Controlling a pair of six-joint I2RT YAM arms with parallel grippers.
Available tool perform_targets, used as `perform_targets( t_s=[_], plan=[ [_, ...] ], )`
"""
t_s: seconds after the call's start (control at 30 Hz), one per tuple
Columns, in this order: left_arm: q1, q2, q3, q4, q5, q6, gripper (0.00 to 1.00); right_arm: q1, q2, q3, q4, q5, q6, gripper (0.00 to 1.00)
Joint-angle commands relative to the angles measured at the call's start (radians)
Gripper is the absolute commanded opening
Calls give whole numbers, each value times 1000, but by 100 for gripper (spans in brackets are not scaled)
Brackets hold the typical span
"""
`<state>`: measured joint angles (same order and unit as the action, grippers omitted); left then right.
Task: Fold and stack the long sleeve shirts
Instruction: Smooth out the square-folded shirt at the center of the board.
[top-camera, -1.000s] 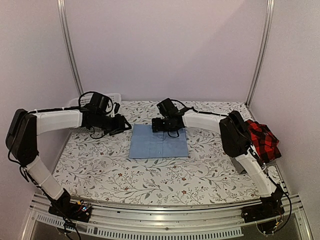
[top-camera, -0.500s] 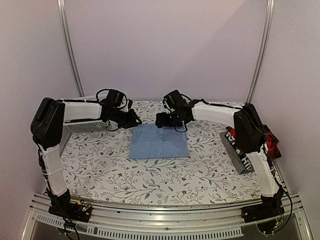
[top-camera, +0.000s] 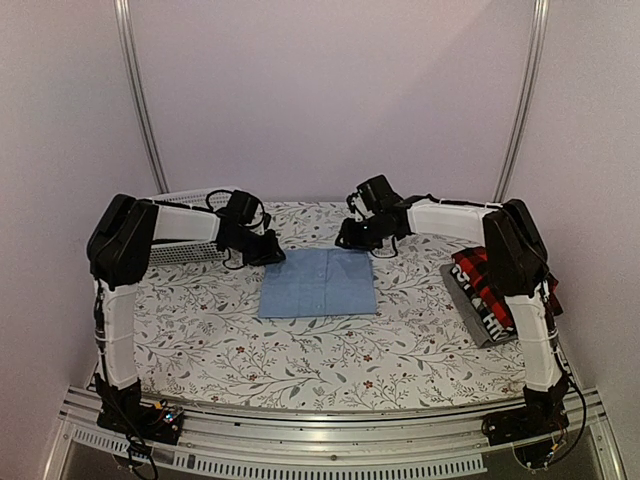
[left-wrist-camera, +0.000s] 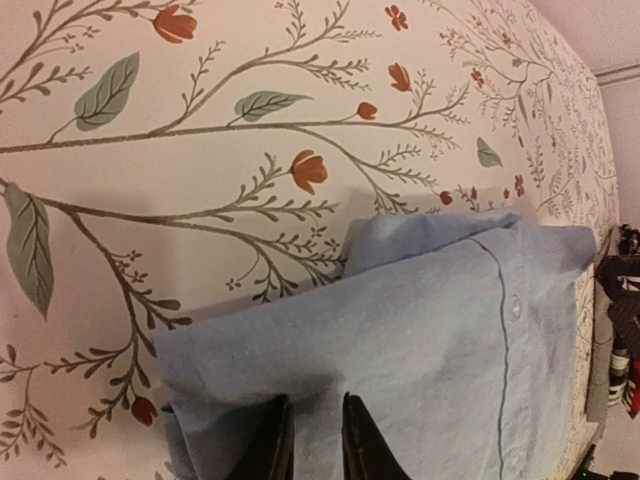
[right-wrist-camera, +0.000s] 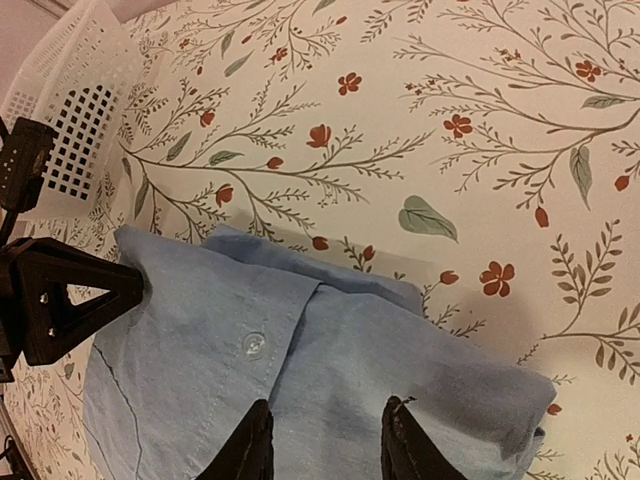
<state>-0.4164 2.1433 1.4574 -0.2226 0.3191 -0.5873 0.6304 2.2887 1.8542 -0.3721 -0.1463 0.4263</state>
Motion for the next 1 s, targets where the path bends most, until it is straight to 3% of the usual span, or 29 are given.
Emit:
perform_targets(
  t_s=[0.0,0.2,0.43,0.63,0.97],
  plan=[
    [3,53,35,-10,-80,31,17,-54,89,21,40,-78,11,36],
    [14,98,46,-14,-111,30,17,-88,179,30,40,-99,36,34],
    [19,87,43,-30,-127,47,19,-121,156,11,39,-79,37,39],
    [16,31,68,-50,-130,84,25,-121,56,6,2,-24,7,49],
    [-16,-130,31,-116,-106,93,38,-111,-173,-183,13,18,-18,67]
  ],
)
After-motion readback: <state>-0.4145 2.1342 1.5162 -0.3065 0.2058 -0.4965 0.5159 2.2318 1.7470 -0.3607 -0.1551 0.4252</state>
